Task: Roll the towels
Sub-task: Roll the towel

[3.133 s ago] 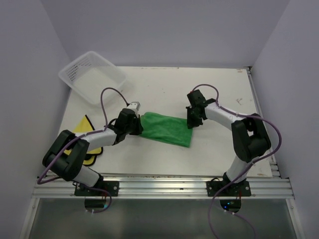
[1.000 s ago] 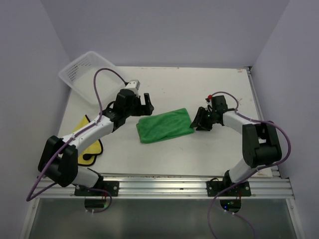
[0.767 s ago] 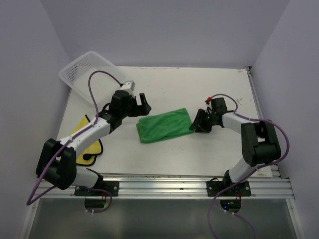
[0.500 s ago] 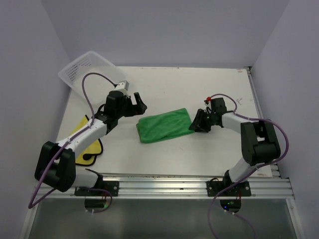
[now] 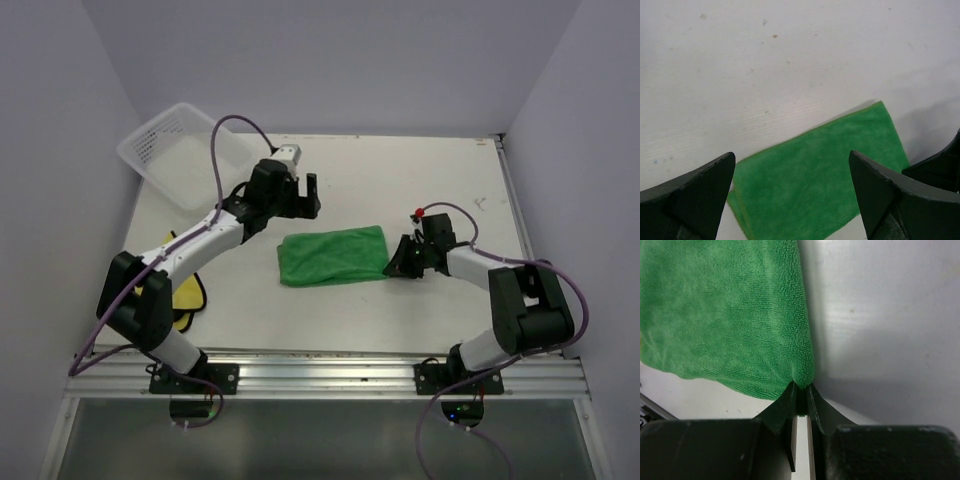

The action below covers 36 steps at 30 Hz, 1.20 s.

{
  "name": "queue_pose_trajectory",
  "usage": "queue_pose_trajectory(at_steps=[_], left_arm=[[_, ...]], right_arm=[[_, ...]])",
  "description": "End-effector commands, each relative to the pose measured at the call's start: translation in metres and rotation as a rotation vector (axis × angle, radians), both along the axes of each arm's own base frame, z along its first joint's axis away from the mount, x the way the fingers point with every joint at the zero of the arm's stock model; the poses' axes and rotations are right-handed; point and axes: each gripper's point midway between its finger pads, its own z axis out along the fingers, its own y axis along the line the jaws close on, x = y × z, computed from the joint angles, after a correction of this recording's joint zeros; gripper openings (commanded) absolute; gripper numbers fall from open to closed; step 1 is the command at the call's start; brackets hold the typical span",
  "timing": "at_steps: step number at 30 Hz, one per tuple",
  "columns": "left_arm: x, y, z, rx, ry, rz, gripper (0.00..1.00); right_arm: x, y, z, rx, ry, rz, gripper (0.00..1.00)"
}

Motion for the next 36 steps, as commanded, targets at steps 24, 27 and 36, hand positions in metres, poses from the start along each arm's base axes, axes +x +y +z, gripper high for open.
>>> queue_pose_trajectory(at_steps=[24,27,36], left_arm=[[-0.02,-0.241,-0.04,-0.255,0.246,-0.272,0.78],[-0.015,-0.253,-0.046,-0.257,0.257,-0.262,0.75],[-0.011,-0.264,-0.095,-0.199,0.348,-0.225,0.67]], right_arm=[[-0.029,-0.02,-0.004,-0.068,-0.236,-0.167,0.0],[-0.03,-0.02,-0.004,-0.065,-0.242,-0.167,0.0],[-0.031,-0.021,-0.002,-0.067,-0.256,-0.162,0.0]])
